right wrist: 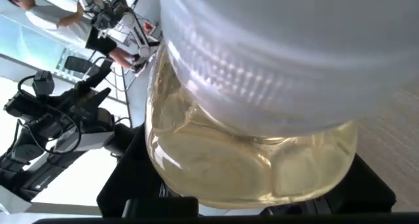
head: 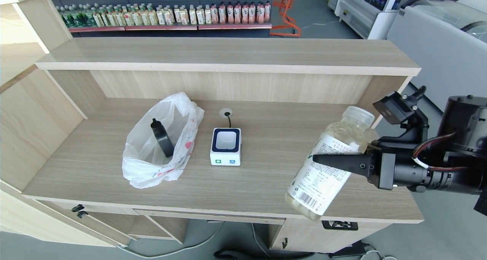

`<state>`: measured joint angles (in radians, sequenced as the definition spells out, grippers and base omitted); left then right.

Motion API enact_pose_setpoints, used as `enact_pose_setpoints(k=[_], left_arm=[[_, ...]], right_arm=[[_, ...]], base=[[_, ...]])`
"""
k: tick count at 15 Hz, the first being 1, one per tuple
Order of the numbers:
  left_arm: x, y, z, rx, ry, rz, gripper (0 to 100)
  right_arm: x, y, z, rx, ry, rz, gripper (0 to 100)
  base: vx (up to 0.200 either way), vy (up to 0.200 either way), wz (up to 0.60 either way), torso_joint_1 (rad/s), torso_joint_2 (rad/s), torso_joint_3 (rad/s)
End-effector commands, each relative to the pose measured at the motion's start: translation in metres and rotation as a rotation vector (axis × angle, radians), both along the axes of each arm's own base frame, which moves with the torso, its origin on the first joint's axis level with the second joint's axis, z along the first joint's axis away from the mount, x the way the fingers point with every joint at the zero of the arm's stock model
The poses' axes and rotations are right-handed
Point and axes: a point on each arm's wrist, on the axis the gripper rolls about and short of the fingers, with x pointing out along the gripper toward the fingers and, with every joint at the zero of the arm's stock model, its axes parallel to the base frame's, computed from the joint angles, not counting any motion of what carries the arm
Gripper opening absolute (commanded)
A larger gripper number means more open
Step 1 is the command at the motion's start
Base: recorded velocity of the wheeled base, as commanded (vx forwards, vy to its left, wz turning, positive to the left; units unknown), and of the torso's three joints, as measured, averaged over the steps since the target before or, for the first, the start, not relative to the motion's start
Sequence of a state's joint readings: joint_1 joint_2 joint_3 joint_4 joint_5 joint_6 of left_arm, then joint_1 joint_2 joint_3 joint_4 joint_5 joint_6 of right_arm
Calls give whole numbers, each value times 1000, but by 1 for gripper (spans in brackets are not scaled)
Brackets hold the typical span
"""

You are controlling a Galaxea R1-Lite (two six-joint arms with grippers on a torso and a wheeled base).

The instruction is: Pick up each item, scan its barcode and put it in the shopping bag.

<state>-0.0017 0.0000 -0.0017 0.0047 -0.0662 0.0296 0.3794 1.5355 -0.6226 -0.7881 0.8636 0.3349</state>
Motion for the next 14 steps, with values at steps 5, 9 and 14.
enact_pose_setpoints(k=[5,9,14], left_arm=[[0,0,0,0,2,0,100],[0,0,0,0,2,0,100],[0,0,0,0,2,0,100]], right_arm=[[-18,19,6,-5,-66,101,0],[-19,20,5,-6,-63,112,0],[-26,20,4,-14,-32,126,0]], base=[[0,0,0,0,0,0],[0,0,0,0,0,0],[0,0,0,0,0,0]])
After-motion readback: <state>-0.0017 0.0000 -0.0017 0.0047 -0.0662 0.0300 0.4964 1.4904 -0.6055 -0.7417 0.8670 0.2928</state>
